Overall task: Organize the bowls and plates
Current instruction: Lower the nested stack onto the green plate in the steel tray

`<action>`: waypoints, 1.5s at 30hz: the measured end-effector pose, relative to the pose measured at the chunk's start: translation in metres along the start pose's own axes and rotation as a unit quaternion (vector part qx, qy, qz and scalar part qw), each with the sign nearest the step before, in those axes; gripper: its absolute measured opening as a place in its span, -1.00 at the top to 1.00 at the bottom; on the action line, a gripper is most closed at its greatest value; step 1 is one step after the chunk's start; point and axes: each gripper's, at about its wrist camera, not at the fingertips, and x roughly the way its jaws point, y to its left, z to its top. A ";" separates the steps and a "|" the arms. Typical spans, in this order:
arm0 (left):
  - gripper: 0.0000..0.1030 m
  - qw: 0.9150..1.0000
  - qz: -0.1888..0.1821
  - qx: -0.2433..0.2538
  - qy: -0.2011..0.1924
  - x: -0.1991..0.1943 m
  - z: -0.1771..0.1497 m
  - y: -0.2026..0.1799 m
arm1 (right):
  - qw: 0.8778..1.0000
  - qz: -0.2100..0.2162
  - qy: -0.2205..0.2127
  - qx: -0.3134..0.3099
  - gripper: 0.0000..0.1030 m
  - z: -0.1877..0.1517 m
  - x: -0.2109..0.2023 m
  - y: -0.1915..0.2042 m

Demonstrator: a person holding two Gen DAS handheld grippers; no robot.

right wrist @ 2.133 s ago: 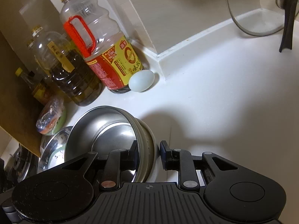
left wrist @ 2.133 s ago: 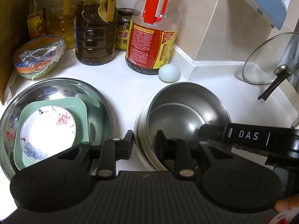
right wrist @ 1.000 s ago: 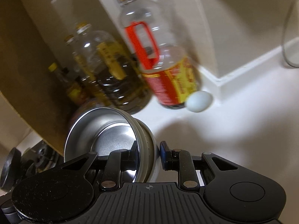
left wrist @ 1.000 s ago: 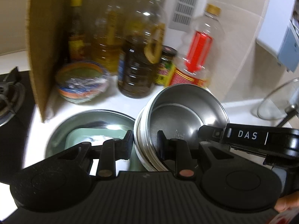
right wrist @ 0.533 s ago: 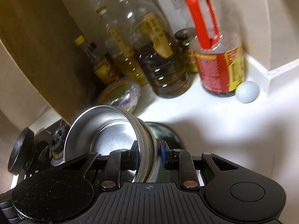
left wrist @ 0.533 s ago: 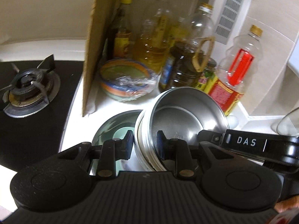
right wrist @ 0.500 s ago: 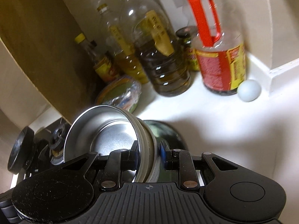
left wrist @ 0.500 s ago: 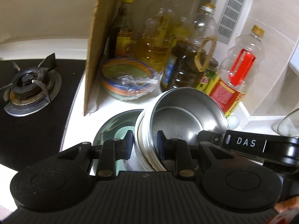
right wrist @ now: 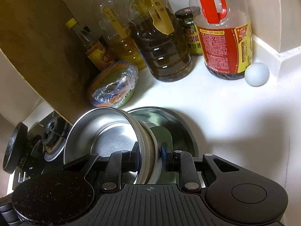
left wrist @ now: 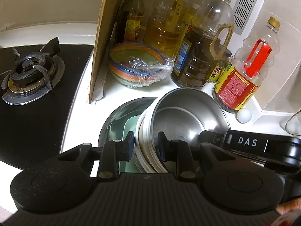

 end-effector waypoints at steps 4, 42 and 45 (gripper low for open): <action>0.55 1.000 0.001 -0.003 0.005 0.005 0.001 0.003 | 1.000 -0.002 0.005 0.001 0.55 0.000 0.005 -0.001; 0.56 1.000 -0.004 -0.004 0.022 0.014 -0.002 0.010 | 1.000 -0.003 0.010 -0.014 0.55 -0.002 0.013 0.000; 0.56 1.000 -0.004 0.000 0.017 0.012 -0.001 0.010 | 1.000 0.003 0.004 -0.027 0.55 -0.002 0.009 0.002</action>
